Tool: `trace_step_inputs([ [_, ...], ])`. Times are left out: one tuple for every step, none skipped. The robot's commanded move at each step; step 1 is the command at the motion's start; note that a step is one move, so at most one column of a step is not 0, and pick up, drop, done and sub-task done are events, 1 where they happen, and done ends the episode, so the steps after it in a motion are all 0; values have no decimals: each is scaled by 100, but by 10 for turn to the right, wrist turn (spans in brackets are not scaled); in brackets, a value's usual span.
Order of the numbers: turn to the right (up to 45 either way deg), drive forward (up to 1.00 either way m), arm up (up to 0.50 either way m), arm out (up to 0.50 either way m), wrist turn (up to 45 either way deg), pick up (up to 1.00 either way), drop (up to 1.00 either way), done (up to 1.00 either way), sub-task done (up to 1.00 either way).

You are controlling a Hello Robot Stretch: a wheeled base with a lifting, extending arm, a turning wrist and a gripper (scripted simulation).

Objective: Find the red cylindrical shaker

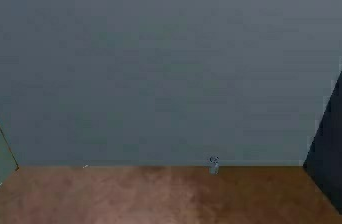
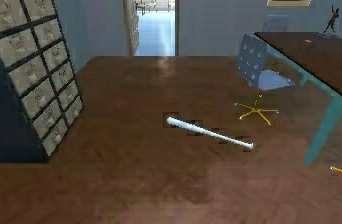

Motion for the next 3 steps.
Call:
trace_step_inputs([
  [450,0,0,0,0,0,0,0,0],
  [330,0,0,0,0,0,0,0,0],
  [0,100,0,0,0,0,0,0,0],
])
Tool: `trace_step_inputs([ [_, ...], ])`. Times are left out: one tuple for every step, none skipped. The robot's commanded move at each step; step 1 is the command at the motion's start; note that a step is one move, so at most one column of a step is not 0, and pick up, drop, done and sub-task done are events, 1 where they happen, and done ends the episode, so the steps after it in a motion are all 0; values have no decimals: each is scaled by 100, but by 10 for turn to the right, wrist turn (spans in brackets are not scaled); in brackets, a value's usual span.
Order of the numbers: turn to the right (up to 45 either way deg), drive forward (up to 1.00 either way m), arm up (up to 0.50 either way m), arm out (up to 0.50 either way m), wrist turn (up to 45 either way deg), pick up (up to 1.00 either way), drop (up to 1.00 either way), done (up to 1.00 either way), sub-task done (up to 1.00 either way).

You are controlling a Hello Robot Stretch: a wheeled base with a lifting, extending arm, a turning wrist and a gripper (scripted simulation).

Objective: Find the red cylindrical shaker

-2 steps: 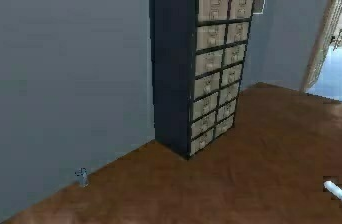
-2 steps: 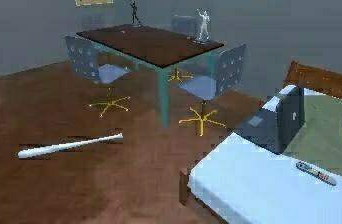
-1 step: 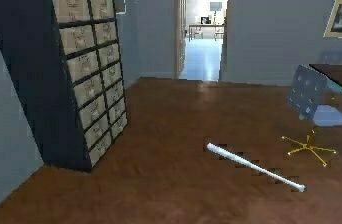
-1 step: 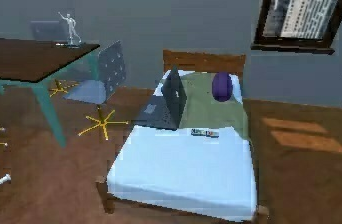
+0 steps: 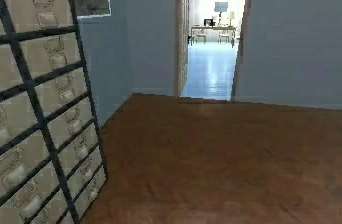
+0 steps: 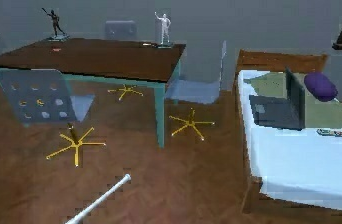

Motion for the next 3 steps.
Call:
trace_step_inputs([
  [30,0,0,0,0,0,0,0,0],
  [0,75,0,0,0,0,0,0,0],
  [60,0,0,0,0,0,0,0,0],
])
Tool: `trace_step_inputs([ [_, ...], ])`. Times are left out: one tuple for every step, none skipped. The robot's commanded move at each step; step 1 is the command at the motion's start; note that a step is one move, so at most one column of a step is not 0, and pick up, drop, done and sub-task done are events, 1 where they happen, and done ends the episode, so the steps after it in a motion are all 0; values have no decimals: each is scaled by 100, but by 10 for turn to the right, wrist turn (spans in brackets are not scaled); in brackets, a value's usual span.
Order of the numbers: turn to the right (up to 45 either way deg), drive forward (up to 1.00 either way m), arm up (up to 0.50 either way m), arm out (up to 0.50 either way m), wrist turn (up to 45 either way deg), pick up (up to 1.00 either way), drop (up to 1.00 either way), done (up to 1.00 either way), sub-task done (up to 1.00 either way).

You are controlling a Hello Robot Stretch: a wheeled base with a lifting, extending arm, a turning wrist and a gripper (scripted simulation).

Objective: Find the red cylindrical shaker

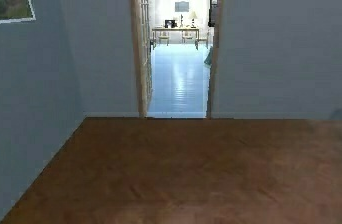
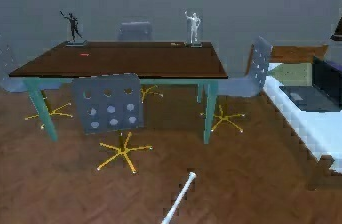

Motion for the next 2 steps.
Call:
trace_step_inputs([
  [0,100,0,0,0,0,0,0,0],
  [0,100,0,0,0,0,0,0,0],
])
